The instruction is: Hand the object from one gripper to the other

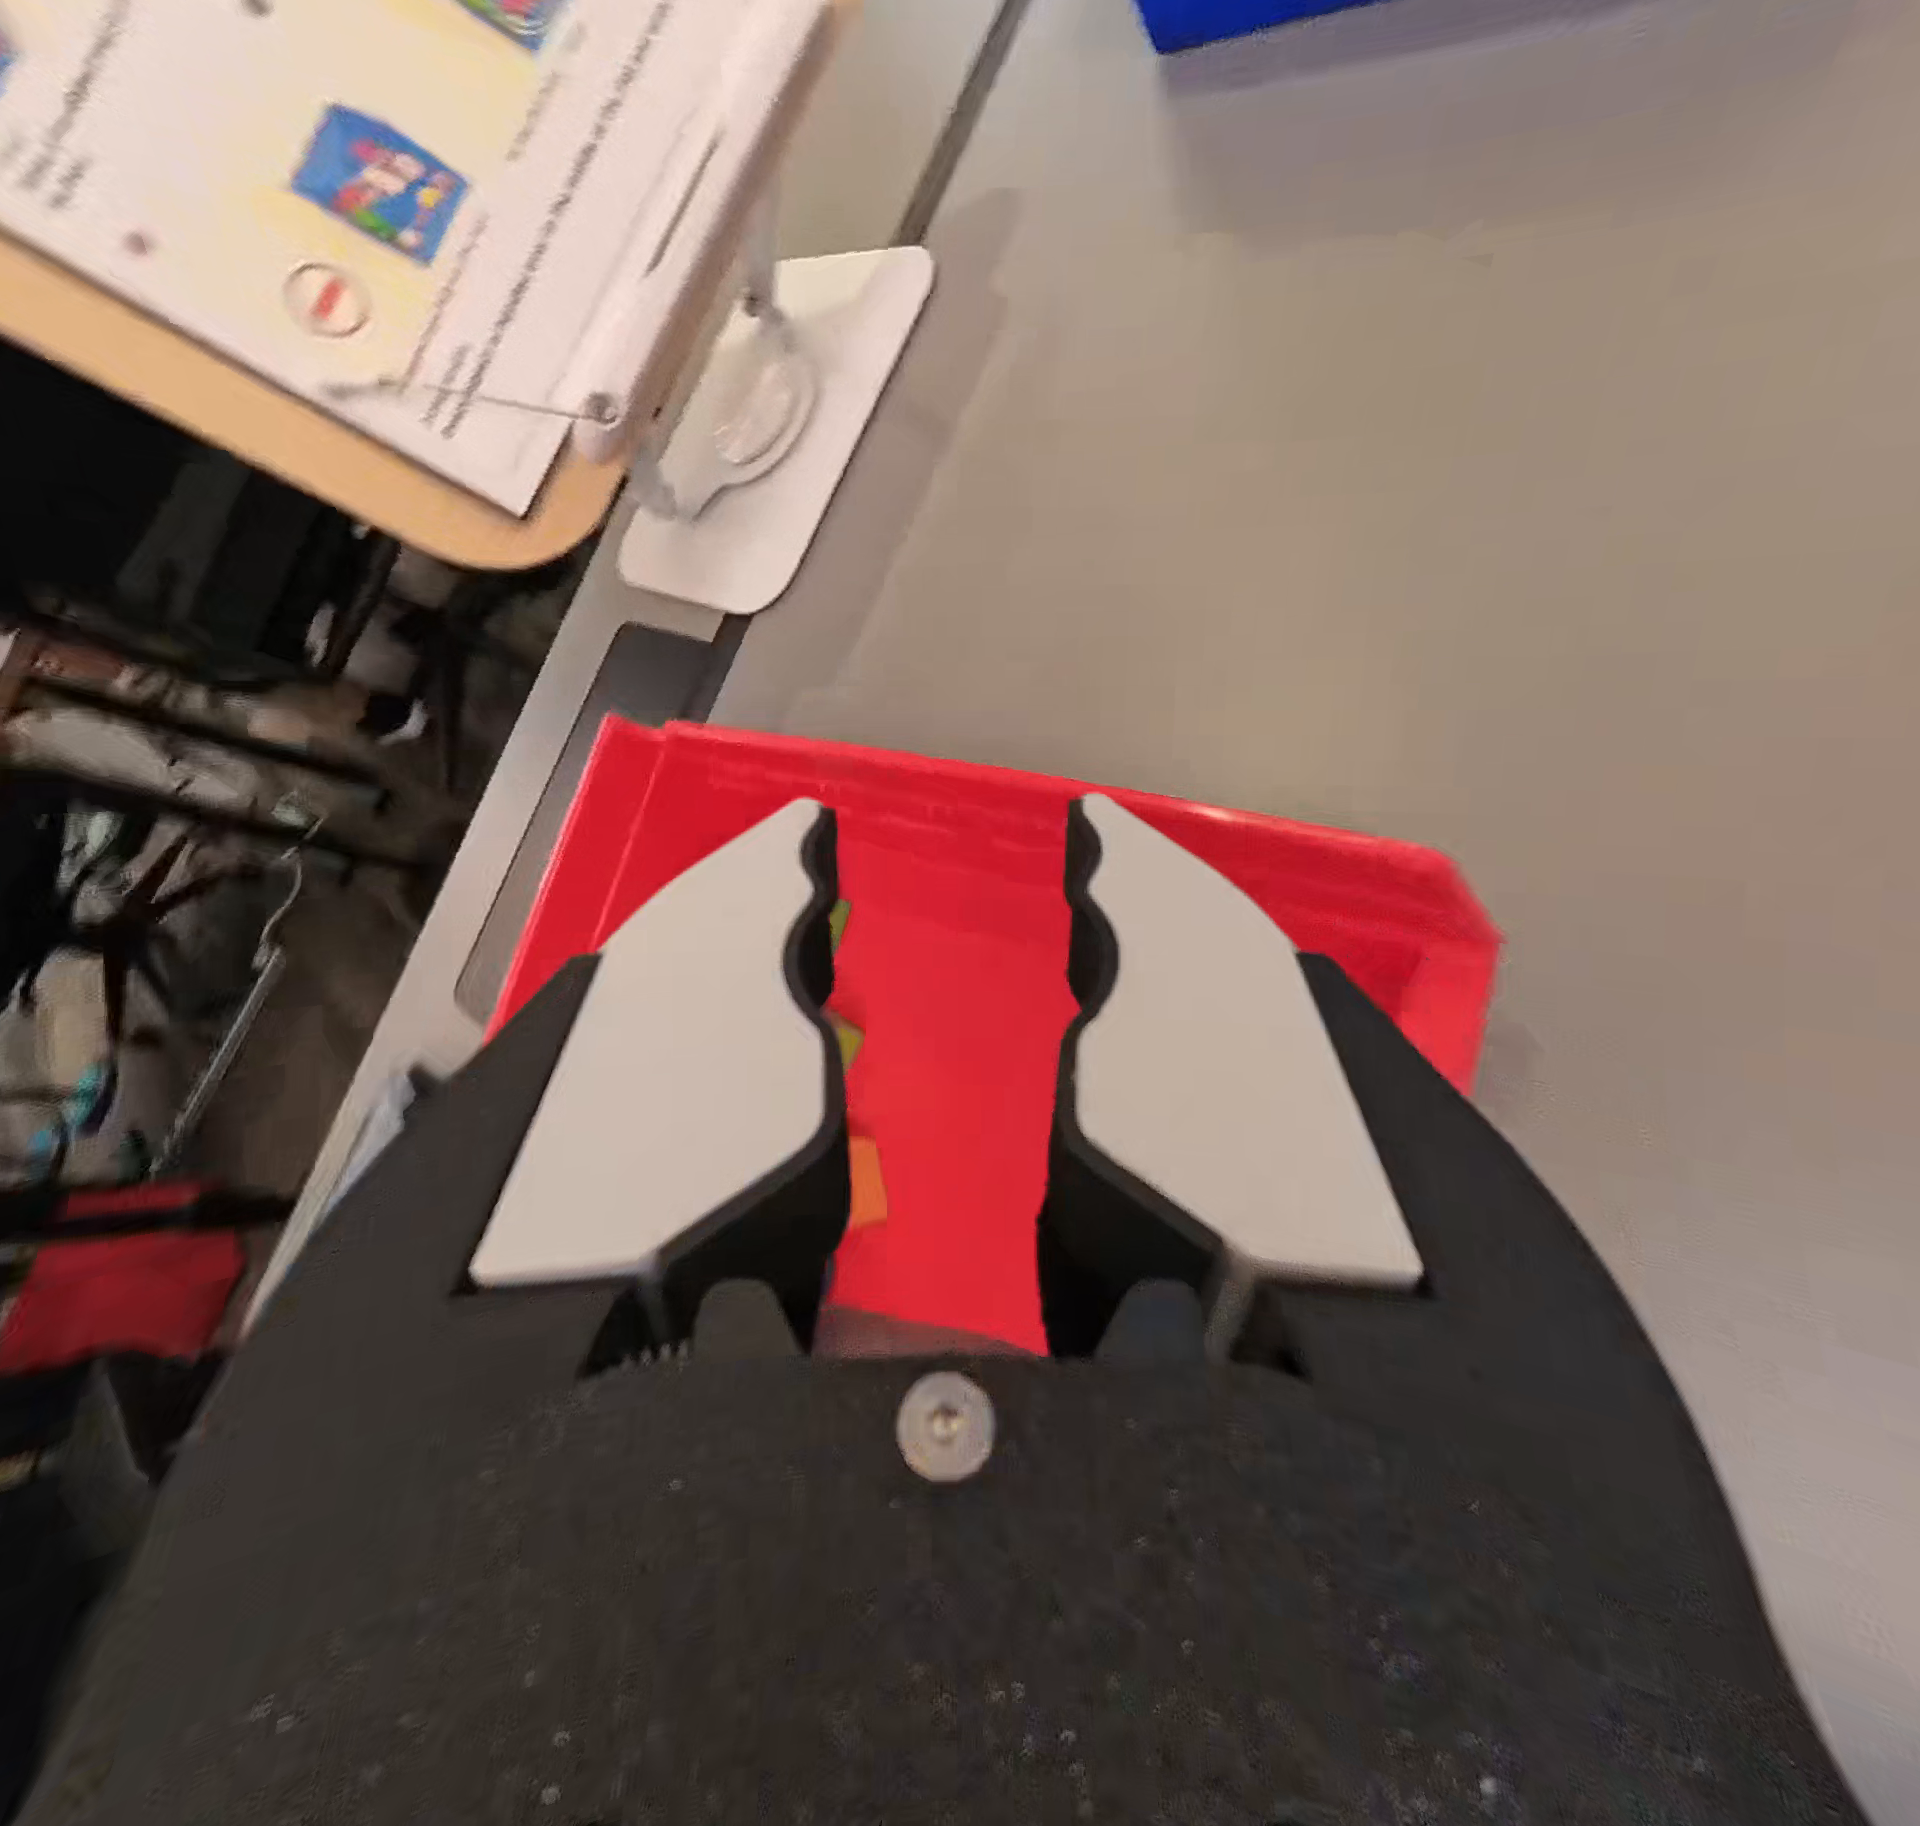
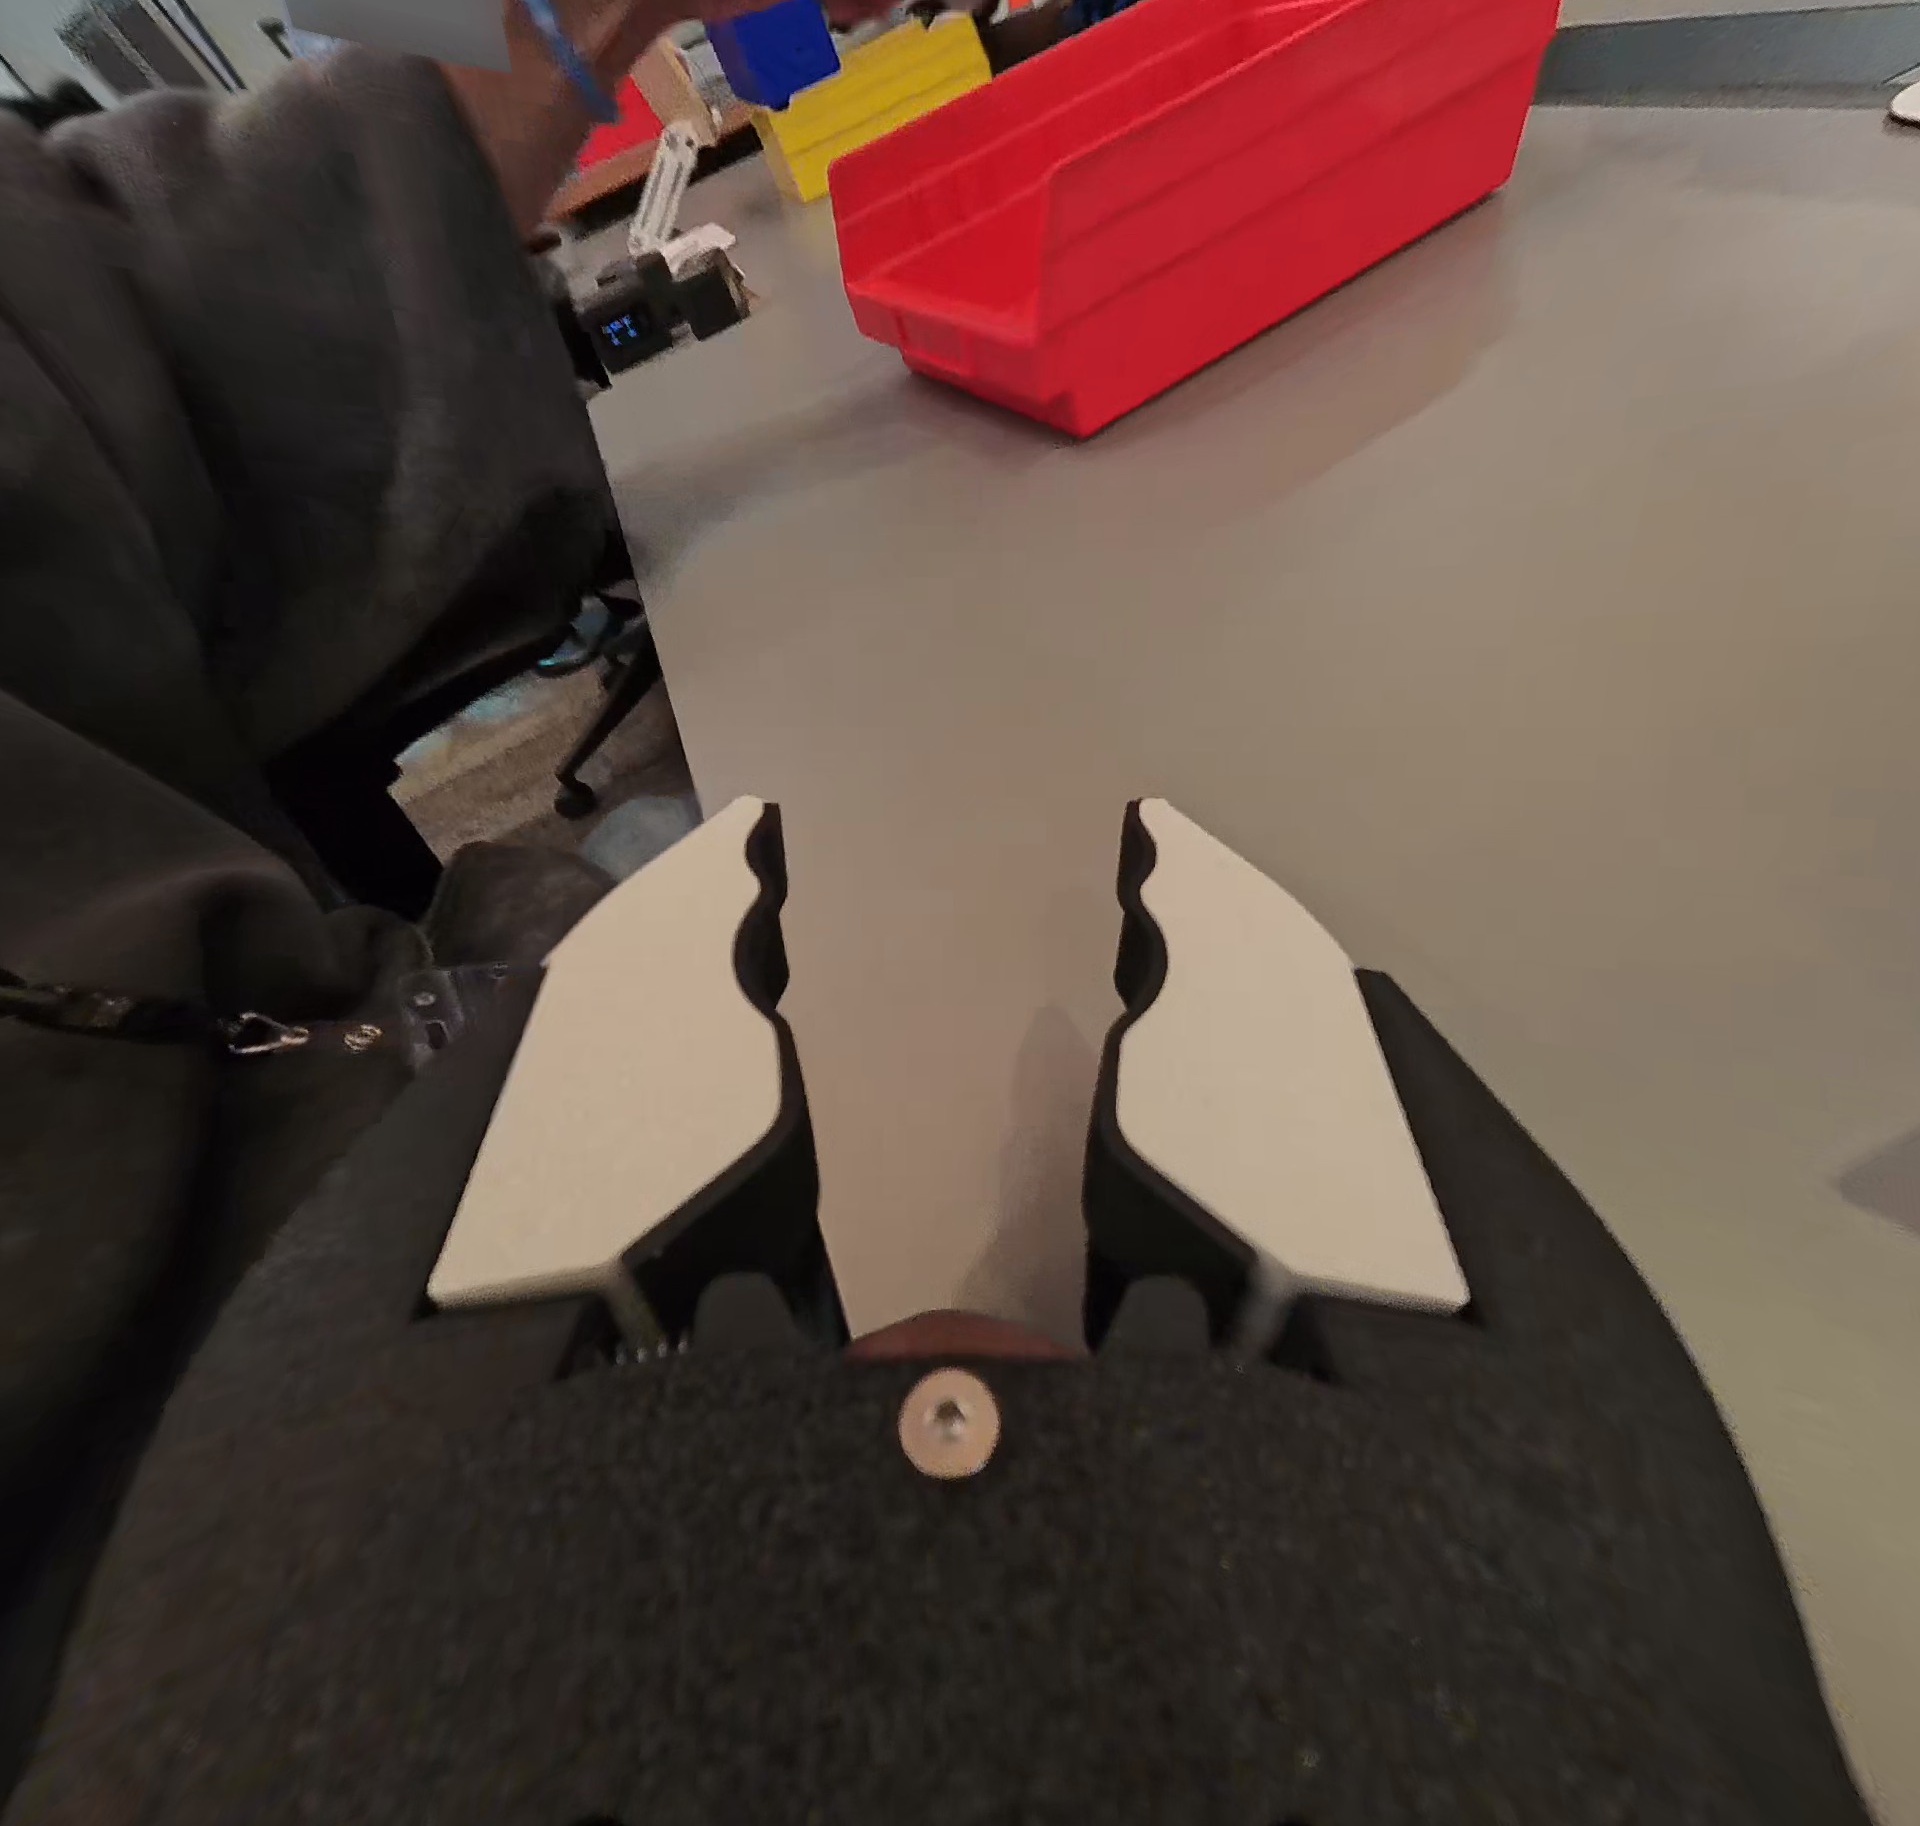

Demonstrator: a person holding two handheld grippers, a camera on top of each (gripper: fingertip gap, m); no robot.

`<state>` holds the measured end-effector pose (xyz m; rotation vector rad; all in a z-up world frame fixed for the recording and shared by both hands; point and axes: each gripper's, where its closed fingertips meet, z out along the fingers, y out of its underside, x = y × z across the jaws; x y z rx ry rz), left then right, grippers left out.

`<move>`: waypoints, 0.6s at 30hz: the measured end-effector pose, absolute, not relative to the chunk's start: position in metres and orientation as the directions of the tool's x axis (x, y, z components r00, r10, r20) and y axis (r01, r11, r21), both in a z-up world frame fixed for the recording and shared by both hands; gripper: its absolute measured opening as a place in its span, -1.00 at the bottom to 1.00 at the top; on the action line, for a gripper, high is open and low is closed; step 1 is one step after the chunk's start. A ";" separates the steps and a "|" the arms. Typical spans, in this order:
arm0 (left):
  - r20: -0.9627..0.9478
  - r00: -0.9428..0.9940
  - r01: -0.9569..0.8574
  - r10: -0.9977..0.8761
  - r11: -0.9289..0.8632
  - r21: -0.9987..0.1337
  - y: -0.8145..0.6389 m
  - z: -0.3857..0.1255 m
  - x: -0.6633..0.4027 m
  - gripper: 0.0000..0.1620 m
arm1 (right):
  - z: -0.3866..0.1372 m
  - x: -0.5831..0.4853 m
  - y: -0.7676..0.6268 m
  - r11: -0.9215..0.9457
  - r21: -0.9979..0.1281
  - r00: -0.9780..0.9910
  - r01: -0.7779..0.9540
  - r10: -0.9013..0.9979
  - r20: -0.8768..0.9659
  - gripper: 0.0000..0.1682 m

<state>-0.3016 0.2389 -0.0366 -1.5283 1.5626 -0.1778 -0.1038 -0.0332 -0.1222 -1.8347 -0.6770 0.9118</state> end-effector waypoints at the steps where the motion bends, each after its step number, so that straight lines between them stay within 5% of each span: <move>1: -0.476 0.153 -0.736 -0.866 0.221 -0.640 0.253 -0.045 -0.299 -0.49 | -0.121 -0.104 -0.033 -0.405 -0.913 0.562 0.050 0.767 -0.309 -0.27; 8: -0.324 0.072 -0.948 -0.943 0.036 -0.316 0.352 -0.120 -0.317 -0.46 | -0.123 -0.100 -0.030 -0.424 -0.905 0.556 0.020 0.757 -0.343 -0.27; 18: -0.232 0.036 -0.984 -0.972 0.007 -0.180 0.392 -0.175 -0.315 -0.44 | -0.114 -0.096 -0.029 -0.467 -0.880 0.490 -0.088 0.749 -0.446 -0.26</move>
